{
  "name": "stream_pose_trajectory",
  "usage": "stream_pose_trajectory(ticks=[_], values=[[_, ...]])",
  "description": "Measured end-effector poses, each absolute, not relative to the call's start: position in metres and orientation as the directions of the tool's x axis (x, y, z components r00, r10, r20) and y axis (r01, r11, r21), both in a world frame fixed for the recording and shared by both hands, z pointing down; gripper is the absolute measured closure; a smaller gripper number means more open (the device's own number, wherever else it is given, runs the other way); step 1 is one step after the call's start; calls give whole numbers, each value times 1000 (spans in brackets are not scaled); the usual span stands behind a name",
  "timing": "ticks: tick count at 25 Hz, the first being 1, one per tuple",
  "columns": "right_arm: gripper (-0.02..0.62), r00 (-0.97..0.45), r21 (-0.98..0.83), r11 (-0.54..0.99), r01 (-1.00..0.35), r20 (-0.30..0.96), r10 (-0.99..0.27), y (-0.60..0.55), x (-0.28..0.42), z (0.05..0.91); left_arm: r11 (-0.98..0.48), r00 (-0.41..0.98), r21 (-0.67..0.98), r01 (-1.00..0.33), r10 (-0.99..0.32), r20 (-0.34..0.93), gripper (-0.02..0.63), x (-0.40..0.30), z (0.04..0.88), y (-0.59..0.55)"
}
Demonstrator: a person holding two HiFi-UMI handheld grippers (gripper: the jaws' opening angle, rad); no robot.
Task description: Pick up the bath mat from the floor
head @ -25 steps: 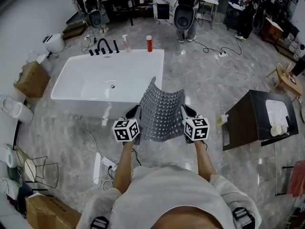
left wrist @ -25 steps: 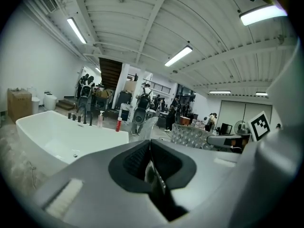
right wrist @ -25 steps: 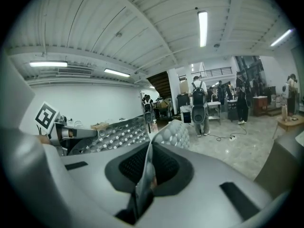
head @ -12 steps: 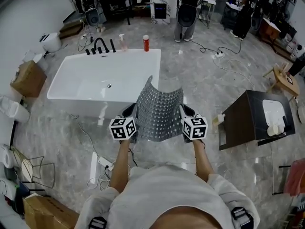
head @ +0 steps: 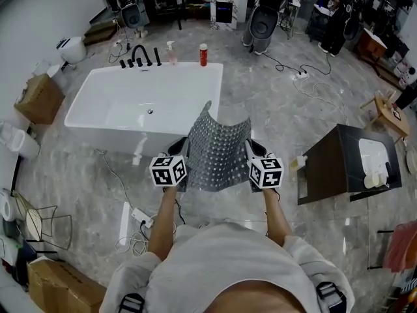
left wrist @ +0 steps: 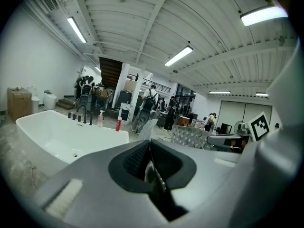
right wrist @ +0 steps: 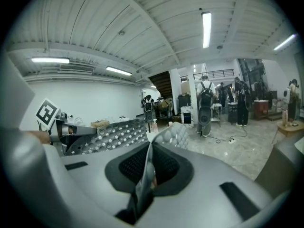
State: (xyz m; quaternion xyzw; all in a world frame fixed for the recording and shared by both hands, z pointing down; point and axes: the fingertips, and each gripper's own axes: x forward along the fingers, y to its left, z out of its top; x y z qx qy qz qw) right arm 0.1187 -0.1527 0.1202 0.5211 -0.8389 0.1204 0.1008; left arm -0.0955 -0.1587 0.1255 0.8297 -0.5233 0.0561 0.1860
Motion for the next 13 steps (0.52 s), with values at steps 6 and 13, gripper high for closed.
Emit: stream_pose_trajectory(ticks=[6, 13], values=[[568, -446, -96, 438, -894, 294, -845, -152, 115, 121, -375, 440, 255, -891, -850, 289, 587, -99, 126, -158], [568, -445, -98, 436, -894, 294, -846, -153, 114, 123, -364, 433, 263, -894, -855, 287, 586, -101, 128, -157]])
